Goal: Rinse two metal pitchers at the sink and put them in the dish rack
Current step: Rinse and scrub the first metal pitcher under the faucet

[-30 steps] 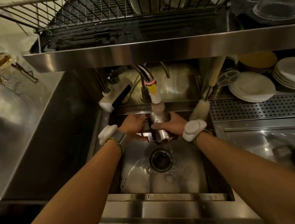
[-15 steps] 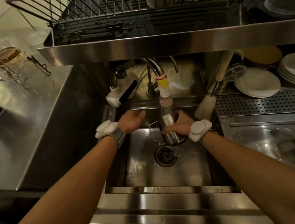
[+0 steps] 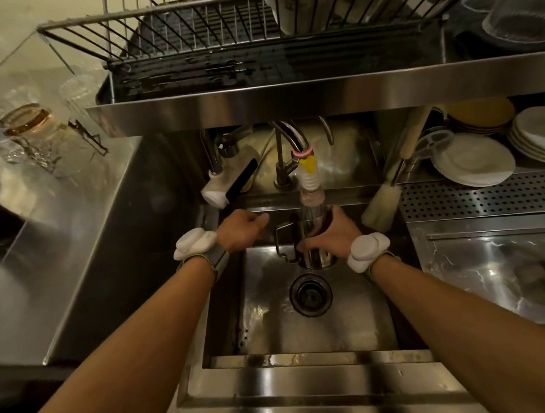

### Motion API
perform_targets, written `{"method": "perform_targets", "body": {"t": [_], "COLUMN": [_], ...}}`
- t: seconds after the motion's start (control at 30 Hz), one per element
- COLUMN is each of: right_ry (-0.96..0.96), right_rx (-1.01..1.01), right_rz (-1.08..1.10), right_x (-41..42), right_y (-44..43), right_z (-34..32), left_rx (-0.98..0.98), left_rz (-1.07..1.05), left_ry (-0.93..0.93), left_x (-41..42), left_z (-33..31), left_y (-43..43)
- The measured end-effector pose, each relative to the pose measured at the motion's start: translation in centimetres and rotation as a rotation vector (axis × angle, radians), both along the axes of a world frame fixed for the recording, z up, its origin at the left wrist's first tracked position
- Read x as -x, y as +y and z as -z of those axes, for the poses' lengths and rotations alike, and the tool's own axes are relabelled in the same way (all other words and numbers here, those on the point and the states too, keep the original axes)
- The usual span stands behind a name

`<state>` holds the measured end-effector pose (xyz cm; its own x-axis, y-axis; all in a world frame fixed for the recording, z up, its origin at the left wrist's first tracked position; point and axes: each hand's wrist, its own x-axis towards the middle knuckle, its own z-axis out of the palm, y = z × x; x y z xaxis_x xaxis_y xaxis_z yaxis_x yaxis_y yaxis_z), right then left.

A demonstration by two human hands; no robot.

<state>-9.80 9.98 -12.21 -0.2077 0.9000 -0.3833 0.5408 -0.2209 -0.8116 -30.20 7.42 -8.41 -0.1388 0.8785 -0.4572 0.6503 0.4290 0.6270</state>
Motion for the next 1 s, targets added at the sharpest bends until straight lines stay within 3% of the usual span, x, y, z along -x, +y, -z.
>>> {"method": "perform_targets", "body": {"t": [0.1,0.33,0.5,0.67,1.0], "right_ry": [0.036,0.010,0.048,-0.084,-0.093], "right_rx": [0.063,0.073,0.118,0.133,-0.004], "right_rz": [0.083,0.023,-0.136,-0.119,-0.157], "right_x": [-0.5,-1.0,-1.6,-2.5,-3.8], "right_y": [0.4,0.7,1.2,1.6,2.2], "right_z": [0.3,0.3,0.6,-0.1,-4.2], "left_rx": [0.000,0.120,0.019,-0.108,-0.281], "left_rz": [0.037,0.161,0.039,0.177,0.539], "left_ry": [-0.029,-0.049,-0.171,0.246,0.808], "left_x": [-0.7,-3.1,-4.0,-3.8,-4.9], "left_z": [-0.1,0.6,-0.3,-1.7,-7.5], "left_y": [0.2,0.4,1.2,1.8,0.9]}}
